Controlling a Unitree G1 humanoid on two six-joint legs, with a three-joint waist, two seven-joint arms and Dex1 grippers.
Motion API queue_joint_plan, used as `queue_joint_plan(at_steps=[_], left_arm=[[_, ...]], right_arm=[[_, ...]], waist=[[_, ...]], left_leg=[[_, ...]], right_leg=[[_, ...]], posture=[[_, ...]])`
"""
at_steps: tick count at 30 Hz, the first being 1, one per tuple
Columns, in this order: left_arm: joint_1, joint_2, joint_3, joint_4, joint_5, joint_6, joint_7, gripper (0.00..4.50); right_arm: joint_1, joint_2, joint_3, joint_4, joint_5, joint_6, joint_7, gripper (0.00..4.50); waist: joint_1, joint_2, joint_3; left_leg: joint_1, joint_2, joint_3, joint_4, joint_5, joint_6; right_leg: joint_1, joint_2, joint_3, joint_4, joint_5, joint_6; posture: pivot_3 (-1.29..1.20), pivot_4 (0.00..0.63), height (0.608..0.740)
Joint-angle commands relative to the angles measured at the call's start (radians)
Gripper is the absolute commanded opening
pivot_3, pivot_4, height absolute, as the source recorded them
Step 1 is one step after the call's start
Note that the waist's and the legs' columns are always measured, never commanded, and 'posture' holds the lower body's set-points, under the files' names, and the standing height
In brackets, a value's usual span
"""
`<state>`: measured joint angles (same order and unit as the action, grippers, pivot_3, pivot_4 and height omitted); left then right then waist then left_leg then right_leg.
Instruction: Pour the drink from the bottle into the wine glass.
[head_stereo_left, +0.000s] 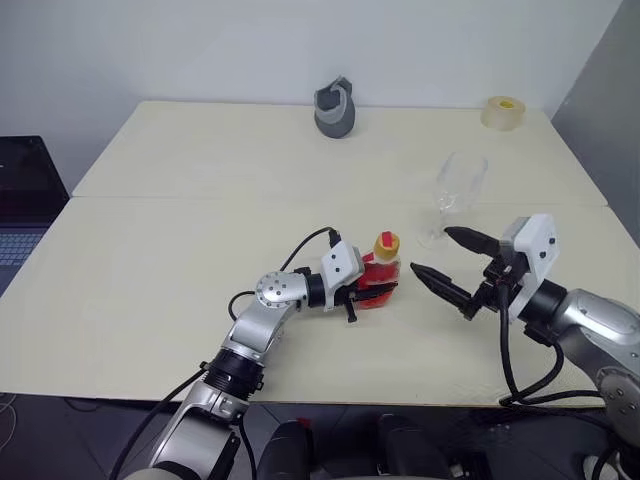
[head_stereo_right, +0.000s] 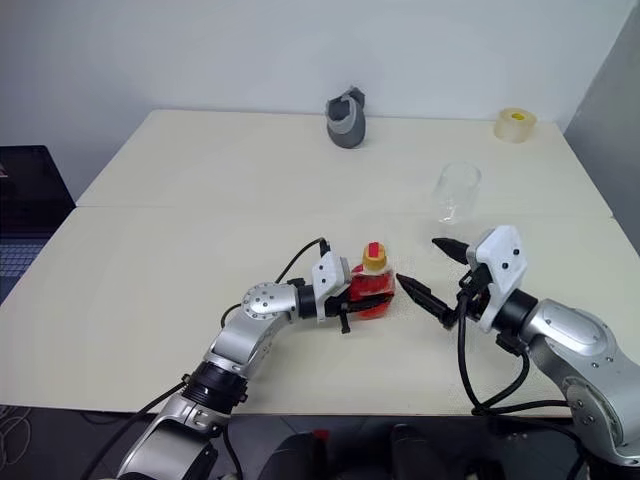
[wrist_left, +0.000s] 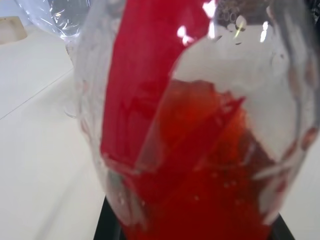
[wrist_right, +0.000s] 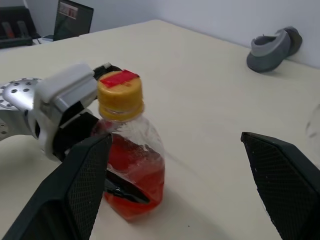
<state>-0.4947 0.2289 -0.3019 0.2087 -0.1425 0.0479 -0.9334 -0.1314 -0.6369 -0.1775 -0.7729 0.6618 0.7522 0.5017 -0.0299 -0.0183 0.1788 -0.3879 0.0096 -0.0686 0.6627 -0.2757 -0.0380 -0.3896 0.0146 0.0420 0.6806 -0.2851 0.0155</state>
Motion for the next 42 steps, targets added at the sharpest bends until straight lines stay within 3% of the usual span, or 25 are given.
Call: queue_joint_plan(at_steps=[1, 8, 14, 26, 32, 35, 42], left_arm=[[-0.014, -0.010, 0.012, -0.036, -0.014, -0.026, -0.002, 0.92], [-0.019, -0.016, 0.008, -0.033, -0.011, -0.026, -0.002, 0.92], [-0.021, -0.017, 0.009, -0.031, -0.009, -0.028, -0.001, 0.92], [-0.013, -0.015, 0.009, -0.036, -0.010, -0.027, 0.001, 0.92], [-0.015, -0.017, 0.011, -0.033, -0.010, -0.028, 0.002, 0.92], [-0.015, -0.016, 0.011, -0.033, -0.010, -0.028, 0.003, 0.92], [-0.019, -0.020, 0.010, -0.028, -0.009, -0.029, 0.003, 0.91]], right_arm=[[-0.066, 0.023, 0.064, -0.046, -0.028, -0.024, -0.041, 4.38], [-0.173, 0.136, 0.213, 0.025, -0.158, -0.062, -0.139, 4.38], [-0.192, 0.161, 0.217, 0.079, -0.214, -0.089, -0.147, 4.38], [-0.036, 0.125, 0.018, 0.038, -0.038, -0.032, -0.092, 4.38], [0.028, 0.024, -0.050, -0.003, 0.075, 0.007, -0.004, 4.38], [0.011, -0.007, -0.043, -0.022, 0.104, 0.010, 0.005, 4.38], [-0.116, 0.053, 0.101, -0.032, 0.026, 0.003, -0.093, 4.38]], waist=[[0.000, 0.000, 0.000], [0.001, 0.000, 0.000], [0.002, 0.000, 0.000], [0.002, 0.000, 0.000], [0.003, 0.000, 0.000], [0.001, 0.000, 0.000], [0.002, 0.000, 0.000]], left_leg=[[0.000, 0.000, 0.000, 0.000, 0.000, 0.000], [0.000, -0.001, 0.000, 0.000, 0.000, 0.000], [-0.001, -0.001, -0.001, 0.000, 0.000, 0.000], [-0.001, 0.000, -0.001, 0.000, 0.000, 0.000], [-0.001, -0.001, 0.000, 0.000, 0.000, 0.000], [0.000, 0.000, 0.000, 0.000, 0.000, 0.000], [0.000, 0.000, 0.000, 0.000, 0.000, 0.000]], right_leg=[[0.000, 0.000, 0.000, 0.000, 0.000, 0.000], [0.000, 0.000, 0.000, 0.000, 0.000, 0.000], [0.000, -0.001, 0.000, 0.000, 0.002, -0.004], [0.000, 0.000, -0.001, 0.000, 0.002, -0.004], [0.000, 0.000, 0.000, 0.000, 0.002, -0.004], [0.000, 0.000, 0.000, 0.000, 0.002, -0.004], [0.000, 0.001, 0.000, 0.000, 0.000, 0.001]], posture=[[0.00, 0.150, 0.740], [0.00, 0.150, 0.740], [0.00, 0.150, 0.740], [0.00, 0.150, 0.740], [0.00, 0.150, 0.740], [0.00, 0.150, 0.740], [0.00, 0.150, 0.740]])
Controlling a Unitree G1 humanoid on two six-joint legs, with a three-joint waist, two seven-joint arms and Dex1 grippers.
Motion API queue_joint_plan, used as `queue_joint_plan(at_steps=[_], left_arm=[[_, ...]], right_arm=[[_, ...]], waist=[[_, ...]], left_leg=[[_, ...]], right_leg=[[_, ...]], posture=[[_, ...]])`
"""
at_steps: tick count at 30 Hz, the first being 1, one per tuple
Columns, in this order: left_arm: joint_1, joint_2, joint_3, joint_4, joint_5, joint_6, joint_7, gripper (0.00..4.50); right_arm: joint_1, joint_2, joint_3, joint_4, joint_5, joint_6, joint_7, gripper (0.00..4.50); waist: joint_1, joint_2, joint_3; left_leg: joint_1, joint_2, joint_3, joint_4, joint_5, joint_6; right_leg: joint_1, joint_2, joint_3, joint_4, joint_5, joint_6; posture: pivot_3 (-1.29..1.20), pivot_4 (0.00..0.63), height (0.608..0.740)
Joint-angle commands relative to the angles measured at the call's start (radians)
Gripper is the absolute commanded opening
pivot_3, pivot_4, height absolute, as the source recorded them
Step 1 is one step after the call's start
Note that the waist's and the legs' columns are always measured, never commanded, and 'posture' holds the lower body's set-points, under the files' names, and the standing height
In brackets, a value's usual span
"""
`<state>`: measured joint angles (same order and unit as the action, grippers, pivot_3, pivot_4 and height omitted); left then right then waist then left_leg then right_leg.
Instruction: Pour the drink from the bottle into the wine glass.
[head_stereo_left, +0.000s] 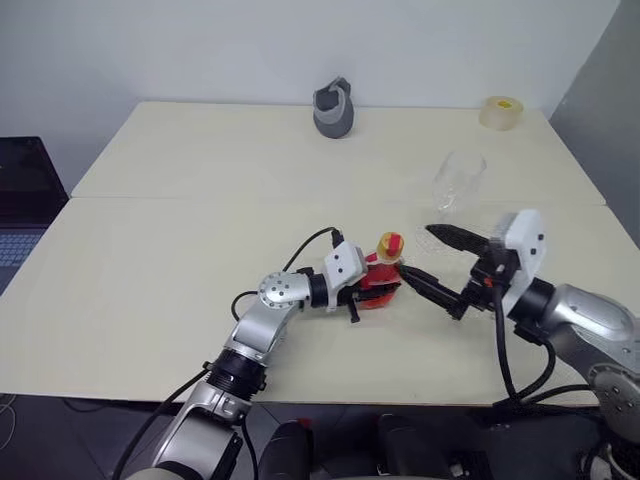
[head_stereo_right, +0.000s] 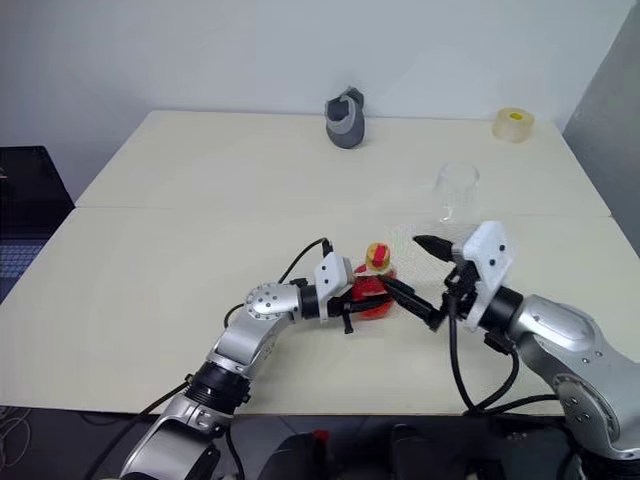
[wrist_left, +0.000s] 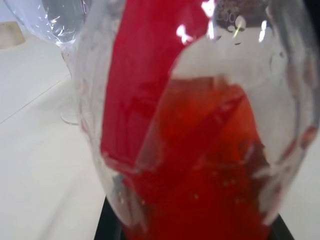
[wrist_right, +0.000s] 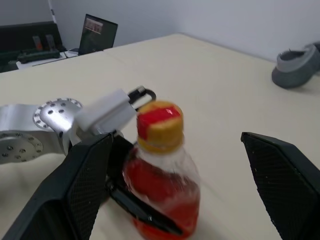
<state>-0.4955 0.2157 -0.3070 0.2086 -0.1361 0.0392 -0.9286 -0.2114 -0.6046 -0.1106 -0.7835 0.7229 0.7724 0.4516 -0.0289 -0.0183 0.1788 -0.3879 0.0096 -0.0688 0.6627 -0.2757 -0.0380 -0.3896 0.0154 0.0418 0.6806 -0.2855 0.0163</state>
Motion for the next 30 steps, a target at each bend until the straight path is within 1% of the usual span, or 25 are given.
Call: queue_joint_plan(at_steps=[1, 4, 6, 9, 13, 19, 23, 30], left_arm=[[-0.020, -0.008, 0.015, -0.028, -0.014, -0.020, -0.002, 0.91], [-0.022, -0.010, 0.014, -0.025, -0.013, -0.020, 0.000, 0.91], [-0.022, -0.010, 0.014, -0.025, -0.012, -0.020, 0.000, 0.91], [-0.021, -0.009, 0.015, -0.026, -0.012, -0.020, 0.000, 0.90], [-0.018, -0.005, 0.015, -0.029, -0.012, -0.019, -0.002, 0.90], [-0.019, -0.006, 0.014, -0.025, -0.013, -0.021, -0.003, 0.90], [-0.019, -0.007, 0.013, -0.025, -0.012, -0.022, -0.003, 0.90], [-0.018, -0.007, 0.013, -0.024, -0.011, -0.023, -0.003, 0.90]], right_arm=[[-0.052, 0.034, 0.057, -0.013, -0.054, -0.020, -0.058, 4.38], [-0.094, 0.070, 0.119, 0.015, -0.127, -0.039, -0.097, 4.38], [-0.108, 0.092, 0.132, 0.032, -0.158, -0.045, -0.120, 4.38], [-0.108, 0.102, 0.130, 0.042, -0.183, -0.050, -0.129, 4.38], [-0.081, 0.089, 0.094, 0.036, -0.180, -0.038, -0.114, 4.38], [-0.044, 0.070, 0.044, 0.018, -0.143, -0.022, -0.081, 4.38], [-0.025, 0.056, 0.016, 0.000, -0.085, -0.012, -0.055, 4.38], [-0.022, 0.062, 0.021, -0.021, 0.026, 0.023, -0.039, 4.38]], waist=[[0.001, 0.000, 0.000], [0.001, 0.000, 0.000], [0.001, 0.000, 0.000], [0.001, 0.000, 0.000], [0.001, 0.000, 0.000], [0.001, 0.000, 0.000], [0.001, 0.000, 0.000], [0.001, 0.000, 0.000]], left_leg=[[0.000, 0.000, 0.000, 0.000, 0.000, 0.000], [-0.001, -0.001, 0.000, 0.000, 0.000, 0.000], [-0.001, -0.001, 0.000, 0.000, 0.000, 0.000], [-0.001, -0.001, 0.000, 0.000, 0.000, 0.000], [-0.001, -0.001, 0.000, 0.000, 0.000, 0.000], [-0.001, 0.000, 0.000, 0.000, 0.000, 0.000], [-0.001, 0.000, 0.000, 0.000, 0.000, 0.000], [-0.001, 0.000, 0.000, 0.000, 0.000, 0.000]], right_leg=[[0.000, 0.000, 0.000, 0.000, 0.000, 0.000], [0.000, -0.001, 0.000, 0.000, 0.001, -0.001], [0.000, -0.001, 0.000, 0.000, 0.001, -0.001], [0.000, -0.001, 0.000, 0.000, 0.001, -0.002], [0.000, -0.001, 0.000, 0.000, 0.003, -0.004], [0.000, -0.001, 0.000, 0.000, 0.003, -0.004], [0.000, -0.001, 0.000, 0.000, 0.003, -0.004], [0.000, -0.001, 0.000, 0.000, 0.003, -0.004]], posture=[[0.00, 0.150, 0.740], [0.00, 0.150, 0.740], [0.00, 0.150, 0.740], [0.00, 0.150, 0.740], [0.00, 0.150, 0.740], [0.00, 0.150, 0.740], [0.00, 0.150, 0.740], [0.00, 0.150, 0.740]])
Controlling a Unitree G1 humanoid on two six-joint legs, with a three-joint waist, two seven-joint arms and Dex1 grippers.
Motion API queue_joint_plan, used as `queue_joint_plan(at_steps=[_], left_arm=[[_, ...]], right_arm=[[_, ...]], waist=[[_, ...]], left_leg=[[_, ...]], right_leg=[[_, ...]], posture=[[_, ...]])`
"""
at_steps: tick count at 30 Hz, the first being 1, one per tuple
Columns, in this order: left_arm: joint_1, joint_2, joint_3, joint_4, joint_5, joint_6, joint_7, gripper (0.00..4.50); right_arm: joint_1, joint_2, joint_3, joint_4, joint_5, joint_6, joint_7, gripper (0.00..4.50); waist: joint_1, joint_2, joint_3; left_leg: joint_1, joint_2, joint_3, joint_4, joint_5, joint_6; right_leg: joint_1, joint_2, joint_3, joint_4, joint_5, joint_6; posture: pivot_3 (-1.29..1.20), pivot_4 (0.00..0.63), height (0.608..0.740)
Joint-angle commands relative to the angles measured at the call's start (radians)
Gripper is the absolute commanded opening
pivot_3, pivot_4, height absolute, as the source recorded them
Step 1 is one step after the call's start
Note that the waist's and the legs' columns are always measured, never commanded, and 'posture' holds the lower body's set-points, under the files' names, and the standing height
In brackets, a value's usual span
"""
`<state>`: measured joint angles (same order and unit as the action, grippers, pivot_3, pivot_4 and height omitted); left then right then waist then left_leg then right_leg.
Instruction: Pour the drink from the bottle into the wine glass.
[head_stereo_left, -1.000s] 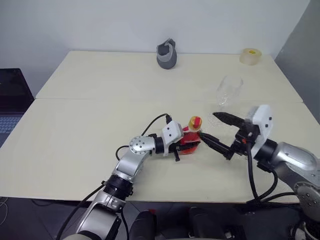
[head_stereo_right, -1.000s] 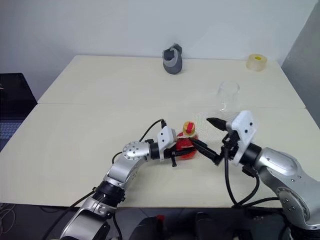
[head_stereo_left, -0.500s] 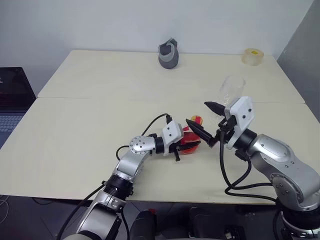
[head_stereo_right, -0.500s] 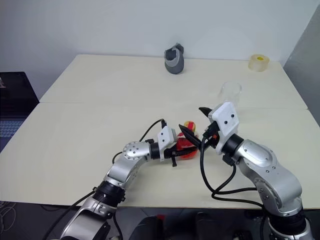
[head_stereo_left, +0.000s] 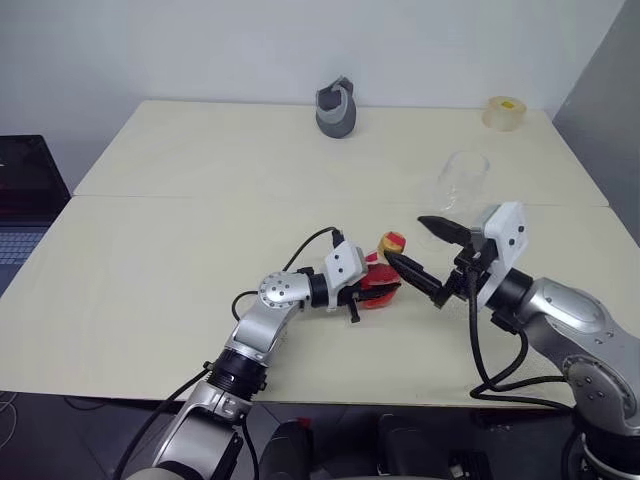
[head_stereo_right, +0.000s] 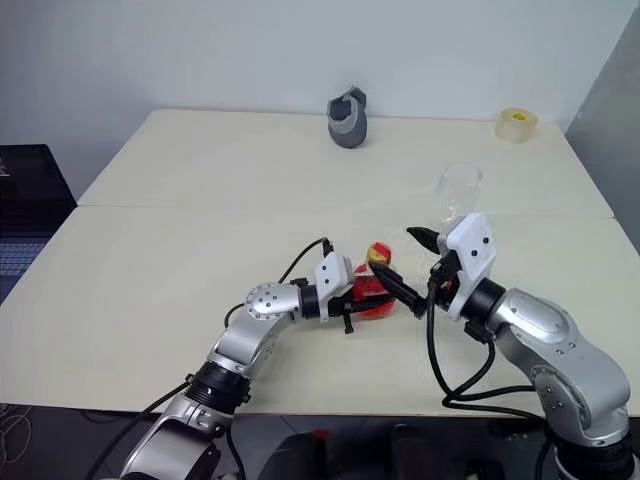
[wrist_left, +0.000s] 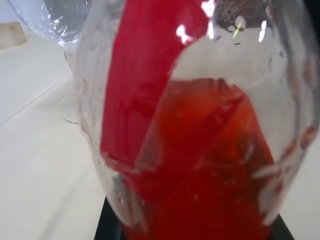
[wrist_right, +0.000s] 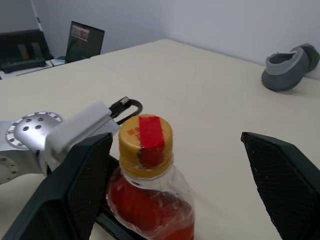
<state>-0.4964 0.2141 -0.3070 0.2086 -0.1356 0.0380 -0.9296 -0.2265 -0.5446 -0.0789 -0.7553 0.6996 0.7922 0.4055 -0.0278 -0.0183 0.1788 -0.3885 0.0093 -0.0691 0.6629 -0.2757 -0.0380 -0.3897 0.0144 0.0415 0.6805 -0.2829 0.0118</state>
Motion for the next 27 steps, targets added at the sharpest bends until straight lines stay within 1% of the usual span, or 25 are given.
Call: queue_joint_plan(at_steps=[1, 6, 14, 17, 18, 24, 25, 27], left_arm=[[-0.017, -0.006, 0.013, -0.025, -0.012, -0.022, -0.002, 0.90], [-0.017, -0.006, 0.012, -0.026, -0.011, -0.019, -0.001, 0.90], [-0.017, -0.005, 0.013, -0.026, -0.010, -0.018, 0.001, 0.90], [-0.017, -0.004, 0.013, -0.026, -0.010, -0.019, 0.002, 0.90], [-0.016, -0.004, 0.012, -0.026, -0.009, -0.019, 0.001, 0.90], [-0.015, -0.003, 0.010, -0.027, -0.009, -0.019, -0.001, 0.90], [-0.015, -0.003, 0.010, -0.027, -0.009, -0.019, -0.001, 0.90], [-0.015, -0.004, 0.010, -0.027, -0.009, -0.020, 0.000, 0.90]], right_arm=[[-0.005, 0.003, -0.006, -0.049, 0.054, 0.005, 0.005, 4.38], [-0.012, 0.017, 0.035, -0.027, 0.026, -0.013, -0.004, 4.38], [-0.027, 0.031, 0.061, 0.007, -0.015, -0.053, 0.001, 4.38], [-0.033, 0.044, 0.058, 0.012, -0.016, -0.062, 0.000, 3.80], [-0.034, 0.046, 0.058, 0.012, -0.019, -0.064, -0.001, 3.50], [-0.035, 0.033, 0.078, 0.008, -0.053, -0.076, 0.007, 1.34], [-0.036, 0.031, 0.081, 0.008, -0.058, -0.077, 0.010, 1.17], [-0.038, 0.023, 0.090, 0.003, -0.071, -0.080, 0.017, 1.17]], waist=[[0.000, 0.000, 0.000], [0.000, 0.000, 0.000], [0.000, 0.000, 0.000], [0.000, 0.000, 0.000], [0.000, 0.000, 0.000], [0.000, 0.000, 0.000], [0.000, 0.000, 0.000], [0.000, 0.000, 0.000]], left_leg=[[0.000, 0.000, 0.000, 0.000, 0.000, 0.000], [0.000, 0.000, 0.000, 0.000, 0.000, 0.000], [0.000, 0.000, 0.000, 0.000, 0.000, 0.000], [0.000, 0.000, 0.000, 0.000, 0.000, 0.000], [0.000, 0.000, 0.000, 0.000, 0.000, 0.000], [0.000, 0.000, 0.000, 0.000, 0.000, 0.000], [0.000, 0.000, 0.000, 0.000, 0.000, 0.000], [0.000, 0.000, 0.000, 0.000, 0.000, 0.000]], right_leg=[[0.000, 0.000, 0.000, 0.000, 0.000, 0.000], [0.000, 0.000, 0.000, 0.000, 0.000, 0.000], [0.000, 0.000, 0.000, 0.000, 0.000, 0.000], [0.000, 0.000, 0.000, 0.000, 0.000, 0.000], [0.000, 0.000, 0.000, 0.000, 0.000, 0.000], [0.000, 0.000, 0.000, 0.000, 0.000, 0.000], [0.000, 0.000, 0.000, 0.000, 0.000, 0.000], [0.000, 0.000, 0.000, 0.000, 0.000, 0.000]], posture=[[0.00, 0.150, 0.740], [0.00, 0.150, 0.740], [0.00, 0.150, 0.740], [0.00, 0.150, 0.740], [0.00, 0.150, 0.740], [0.00, 0.150, 0.740], [0.00, 0.150, 0.740], [0.00, 0.150, 0.740]])
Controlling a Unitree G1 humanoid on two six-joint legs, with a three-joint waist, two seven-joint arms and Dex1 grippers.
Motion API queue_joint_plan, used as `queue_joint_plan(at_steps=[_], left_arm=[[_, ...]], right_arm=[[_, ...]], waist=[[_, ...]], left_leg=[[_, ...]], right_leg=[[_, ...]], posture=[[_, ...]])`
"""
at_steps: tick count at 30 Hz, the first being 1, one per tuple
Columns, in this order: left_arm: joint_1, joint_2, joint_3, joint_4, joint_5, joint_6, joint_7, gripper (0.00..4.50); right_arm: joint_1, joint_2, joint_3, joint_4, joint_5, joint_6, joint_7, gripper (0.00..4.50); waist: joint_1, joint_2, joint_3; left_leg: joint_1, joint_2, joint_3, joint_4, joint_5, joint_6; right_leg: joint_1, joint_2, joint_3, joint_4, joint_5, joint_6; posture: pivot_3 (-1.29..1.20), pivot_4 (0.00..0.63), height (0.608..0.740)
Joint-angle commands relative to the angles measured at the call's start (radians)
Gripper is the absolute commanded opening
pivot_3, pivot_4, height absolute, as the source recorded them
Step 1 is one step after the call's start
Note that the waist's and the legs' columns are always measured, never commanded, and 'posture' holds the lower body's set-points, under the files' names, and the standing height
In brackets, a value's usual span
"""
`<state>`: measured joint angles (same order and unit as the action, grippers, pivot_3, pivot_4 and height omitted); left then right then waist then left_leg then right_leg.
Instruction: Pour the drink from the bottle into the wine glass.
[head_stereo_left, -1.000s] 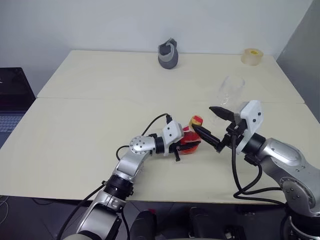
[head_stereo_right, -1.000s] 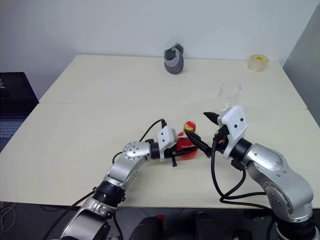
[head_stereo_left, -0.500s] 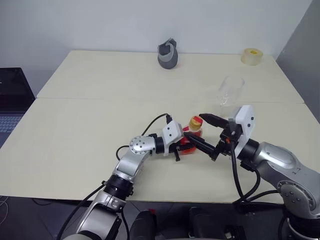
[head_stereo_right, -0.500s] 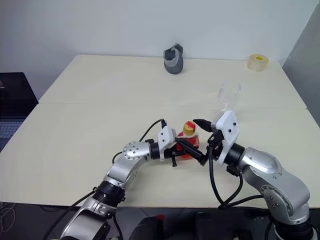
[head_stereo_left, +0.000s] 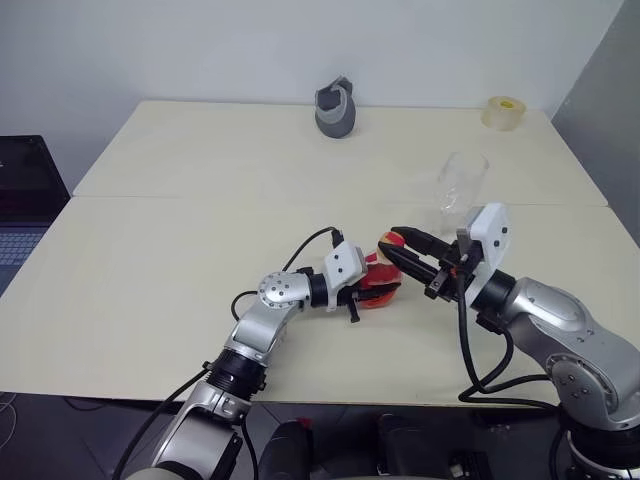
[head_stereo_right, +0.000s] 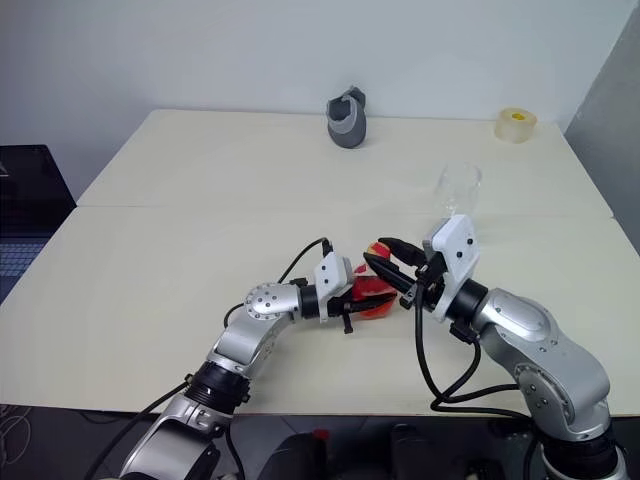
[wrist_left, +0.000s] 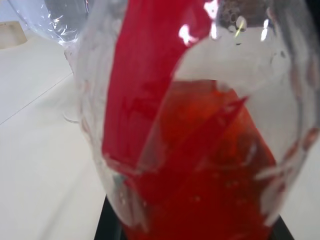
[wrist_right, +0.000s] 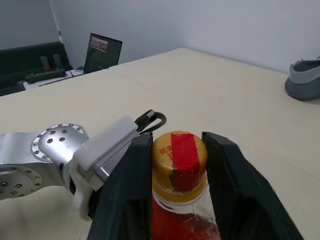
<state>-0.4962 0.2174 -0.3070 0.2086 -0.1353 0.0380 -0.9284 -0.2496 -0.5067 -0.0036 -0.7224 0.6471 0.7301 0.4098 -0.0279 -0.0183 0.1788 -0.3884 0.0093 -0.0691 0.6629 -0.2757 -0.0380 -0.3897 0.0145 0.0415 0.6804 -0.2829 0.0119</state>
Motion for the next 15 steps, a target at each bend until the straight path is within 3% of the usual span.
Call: queue_joint_plan(at_steps=[1, 6, 10, 15], left_arm=[[-0.014, -0.007, 0.009, -0.027, -0.009, -0.020, -0.001, 0.90], [-0.014, -0.008, 0.008, -0.028, -0.010, -0.020, 0.000, 0.90], [-0.012, -0.010, 0.008, -0.031, -0.010, -0.020, 0.002, 0.90], [-0.008, -0.010, 0.011, -0.039, -0.012, -0.018, -0.001, 0.90]], right_arm=[[-0.017, -0.016, 0.017, -0.032, -0.019, -0.016, 0.013, 1.17], [-0.033, 0.006, -0.004, -0.032, 0.021, -0.002, 0.001, 1.17], [-0.030, 0.067, -0.086, -0.021, 0.184, 0.037, -0.022, 1.17], [-0.010, 0.071, -0.121, -0.018, 0.245, 0.054, -0.026, 1.17]], waist=[[0.000, 0.000, 0.000], [0.000, 0.000, 0.000], [0.000, 0.000, 0.000], [0.000, 0.000, 0.000]], left_leg=[[0.000, 0.000, 0.000, 0.000, 0.000, 0.000], [0.000, 0.000, 0.000, 0.000, 0.000, 0.000], [0.000, 0.000, 0.000, 0.000, 0.000, 0.000], [0.000, 0.000, 0.000, 0.000, 0.000, 0.000]], right_leg=[[0.000, 0.000, 0.000, 0.000, 0.000, 0.000], [0.000, 0.000, 0.000, 0.000, 0.000, 0.000], [0.000, 0.000, 0.000, 0.000, 0.000, 0.000], [0.000, 0.000, 0.000, 0.000, 0.000, 0.000]], posture=[[0.00, 0.150, 0.740], [0.00, 0.150, 0.740], [0.00, 0.150, 0.740], [0.00, 0.150, 0.740]])
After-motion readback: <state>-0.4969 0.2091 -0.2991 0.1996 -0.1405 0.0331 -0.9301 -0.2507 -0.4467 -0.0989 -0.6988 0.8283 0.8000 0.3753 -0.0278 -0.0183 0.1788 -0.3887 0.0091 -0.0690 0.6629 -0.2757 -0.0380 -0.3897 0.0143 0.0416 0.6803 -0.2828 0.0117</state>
